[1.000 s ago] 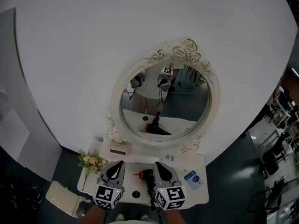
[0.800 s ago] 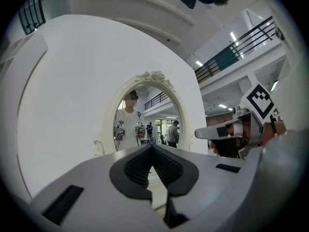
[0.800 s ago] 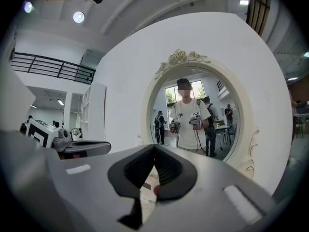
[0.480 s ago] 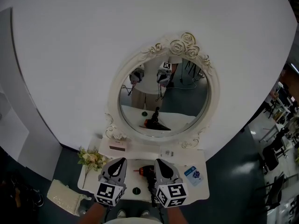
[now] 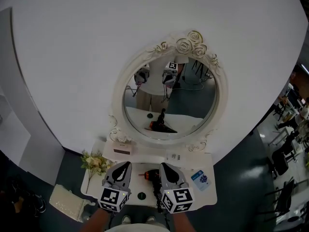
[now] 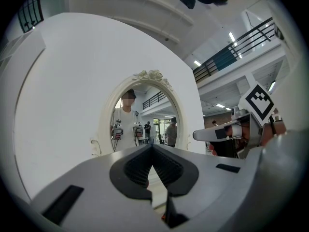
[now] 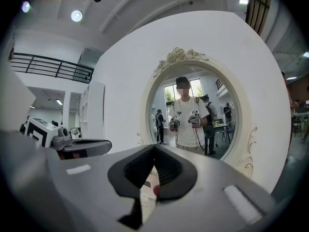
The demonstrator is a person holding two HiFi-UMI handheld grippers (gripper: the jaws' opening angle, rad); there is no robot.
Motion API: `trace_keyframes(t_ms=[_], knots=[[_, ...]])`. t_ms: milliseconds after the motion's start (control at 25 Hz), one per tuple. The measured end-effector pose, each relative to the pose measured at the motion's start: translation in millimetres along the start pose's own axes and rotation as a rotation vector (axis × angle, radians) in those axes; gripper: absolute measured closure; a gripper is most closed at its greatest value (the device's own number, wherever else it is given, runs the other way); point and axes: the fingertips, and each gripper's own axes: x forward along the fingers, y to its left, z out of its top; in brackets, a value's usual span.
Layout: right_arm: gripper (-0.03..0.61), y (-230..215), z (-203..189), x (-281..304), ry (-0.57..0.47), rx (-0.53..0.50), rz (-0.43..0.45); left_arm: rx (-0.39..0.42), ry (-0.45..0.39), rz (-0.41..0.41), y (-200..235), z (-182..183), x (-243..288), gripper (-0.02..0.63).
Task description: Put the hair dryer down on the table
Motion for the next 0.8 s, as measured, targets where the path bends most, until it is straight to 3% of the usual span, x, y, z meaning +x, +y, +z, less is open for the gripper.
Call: trace_keyframes(t_ms=[800], knots=[[0.568, -2.1, -3.9, 4.8, 0.012, 0.001, 0.006, -0.002, 0.006, -0.002, -0.5, -1.5, 4.8, 0.604]])
